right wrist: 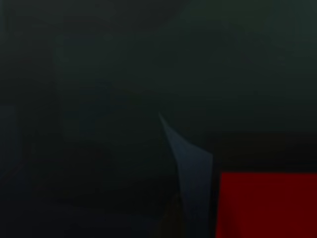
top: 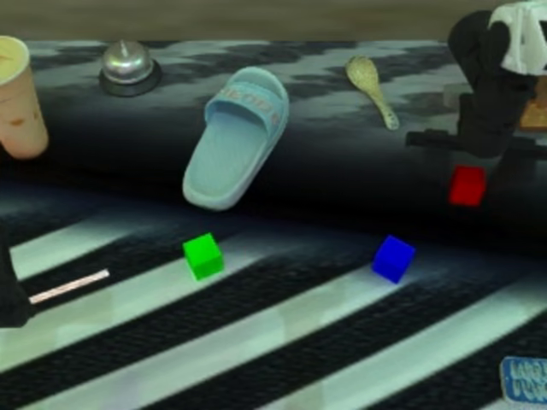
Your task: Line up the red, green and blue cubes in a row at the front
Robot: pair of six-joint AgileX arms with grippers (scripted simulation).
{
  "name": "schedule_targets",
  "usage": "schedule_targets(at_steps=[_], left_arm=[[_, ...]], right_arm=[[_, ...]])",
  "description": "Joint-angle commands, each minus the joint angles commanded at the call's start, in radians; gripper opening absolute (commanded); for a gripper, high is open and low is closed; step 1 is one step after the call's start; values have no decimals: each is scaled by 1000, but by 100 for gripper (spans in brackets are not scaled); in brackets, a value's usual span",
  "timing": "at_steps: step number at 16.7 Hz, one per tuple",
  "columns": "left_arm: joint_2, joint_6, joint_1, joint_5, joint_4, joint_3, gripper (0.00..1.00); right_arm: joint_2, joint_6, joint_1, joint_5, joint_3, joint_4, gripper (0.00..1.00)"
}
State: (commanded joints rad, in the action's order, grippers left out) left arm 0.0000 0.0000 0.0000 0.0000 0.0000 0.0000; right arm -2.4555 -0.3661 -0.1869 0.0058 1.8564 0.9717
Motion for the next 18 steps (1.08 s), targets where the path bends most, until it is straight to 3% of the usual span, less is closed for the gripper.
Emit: schedule_targets(at_steps=[3, 4, 13, 18], left_arm=[[0, 0, 0, 0, 0, 0, 100], [0, 0, 0, 0, 0, 0, 100], [0, 0, 0, 0, 0, 0, 100], [0, 0, 0, 0, 0, 0, 100]], right_arm=[[0, 0, 0, 0, 0, 0, 2], [0, 0, 0, 0, 0, 0, 0], [38, 7, 3, 12, 12, 16, 0], [75, 7, -2, 11, 122, 173, 0]])
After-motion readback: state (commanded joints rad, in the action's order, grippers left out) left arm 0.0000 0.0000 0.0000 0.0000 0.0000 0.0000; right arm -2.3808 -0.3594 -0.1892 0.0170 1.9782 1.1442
